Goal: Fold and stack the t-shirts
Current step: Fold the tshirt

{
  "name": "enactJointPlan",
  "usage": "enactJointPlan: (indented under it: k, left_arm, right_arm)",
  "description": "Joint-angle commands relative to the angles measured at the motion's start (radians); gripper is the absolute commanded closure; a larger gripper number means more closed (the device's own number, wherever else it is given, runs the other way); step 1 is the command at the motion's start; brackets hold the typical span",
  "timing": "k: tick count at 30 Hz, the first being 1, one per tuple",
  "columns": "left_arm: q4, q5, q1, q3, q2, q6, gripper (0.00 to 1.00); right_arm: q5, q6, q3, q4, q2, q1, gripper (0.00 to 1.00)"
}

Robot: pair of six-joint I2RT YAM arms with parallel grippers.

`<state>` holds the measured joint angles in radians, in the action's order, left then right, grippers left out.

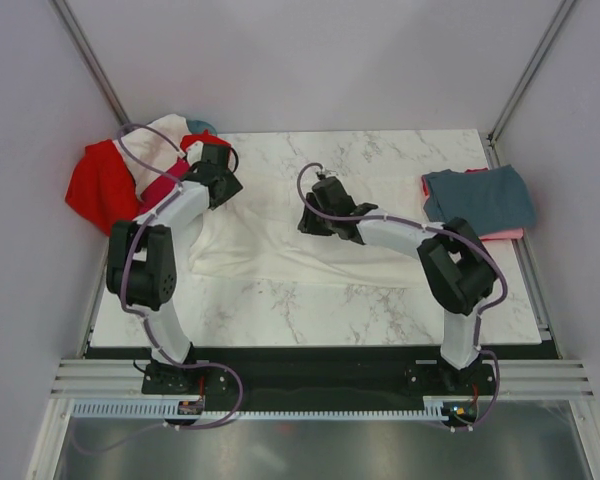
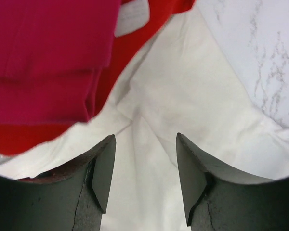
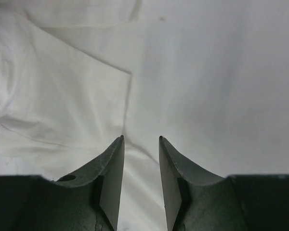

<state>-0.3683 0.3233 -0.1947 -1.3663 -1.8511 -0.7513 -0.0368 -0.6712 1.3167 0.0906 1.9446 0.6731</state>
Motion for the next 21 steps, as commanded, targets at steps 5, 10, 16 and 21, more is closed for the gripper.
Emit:
enactJointPlan:
  k: [5, 10, 16, 21]
  left_arm:
    - [0.006, -0.044, -0.083, 0.104, 0.193, 0.032, 0.40]
    - [0.018, -0.110, -0.110, 0.176, 0.201, 0.012, 0.41]
    - [0.034, -0.155, -0.115, 0.234, 0.181, -0.014, 0.43]
    - [0.038, -0.139, -0.115, 0.329, 0.239, -0.055, 0.44]
  right_arm:
    - [-0.219, 0.074, -0.191, 0.177, -0.339, -0.124, 0.60]
    - [-0.368, 0.108, -0.322, 0.293, -0.498, -0.225, 0.60]
    - [-0.413, 0.128, -0.392, 0.370, -0.573, -0.410, 0.59]
    - [-0.428, 0.133, -0.427, 0.376, -0.569, -0.481, 0.58]
